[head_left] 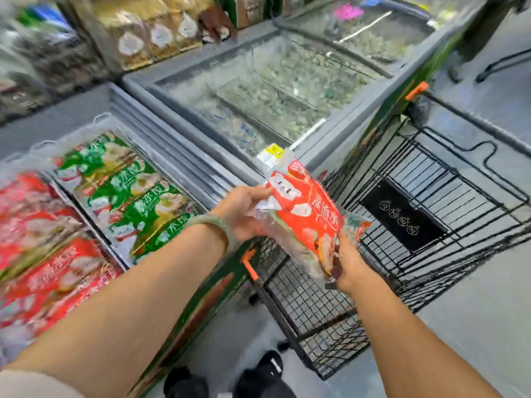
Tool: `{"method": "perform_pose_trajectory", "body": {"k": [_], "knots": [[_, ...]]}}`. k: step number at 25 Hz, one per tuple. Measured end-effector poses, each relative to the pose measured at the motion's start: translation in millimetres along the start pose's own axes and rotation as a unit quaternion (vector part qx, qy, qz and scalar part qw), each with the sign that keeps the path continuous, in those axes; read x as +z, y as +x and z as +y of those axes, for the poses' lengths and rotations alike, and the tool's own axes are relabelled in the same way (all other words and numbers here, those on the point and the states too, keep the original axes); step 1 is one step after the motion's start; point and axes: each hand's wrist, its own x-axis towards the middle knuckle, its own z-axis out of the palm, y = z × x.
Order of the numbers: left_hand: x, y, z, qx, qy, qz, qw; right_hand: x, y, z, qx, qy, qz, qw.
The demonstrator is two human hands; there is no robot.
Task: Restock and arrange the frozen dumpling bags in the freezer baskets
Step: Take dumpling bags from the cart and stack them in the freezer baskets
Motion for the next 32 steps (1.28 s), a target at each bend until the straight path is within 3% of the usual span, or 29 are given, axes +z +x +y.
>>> {"method": "perform_pose_trajectory", "body": {"k": [3,6,9,13,21,24,29,32], "knots": [[-38.5,-35.8,22.4,0.022,-0.034,0.027,0.999,53.7,-13.9,3.5,-0.015,0.067,-0.097,0.993],[-91.7,-78.7,42.7,0.071,-0.075,0.064,0.993,113.3,-28.5,14.0,-0.034,0.083,-0.135,0.987],[-154.4,-128.7,60.0,0.102,-0.085,0.111,0.985,175.4,-43.7,32.8,-0.054,0.023,-0.14,0.988],[-240.7,-191.0,63.3,0.092,0.031,0.25,0.963,251.5,-60.4,62.6,-0.1,-0.068,-0.158,0.98],[-404.2,-294.9,21.5,0.03,0.155,0.441,0.884,420.8,-102.3,133.1,-0.169,-0.274,-0.25,0.913],[-432.1,-318.6,7.7,0.019,0.09,0.47,0.878,460.4,-111.4,144.6,-0.178,-0.338,-0.263,0.886],[-459.4,-314.7,-6.3,0.004,-0.111,0.45,0.886,515.1,-120.9,139.0,-0.199,-0.408,-0.309,0.835],[-476.9,-299.8,-1.7,0.021,-0.163,0.464,0.871,555.0,-113.0,129.9,-0.206,-0.405,-0.341,0.823]]}}
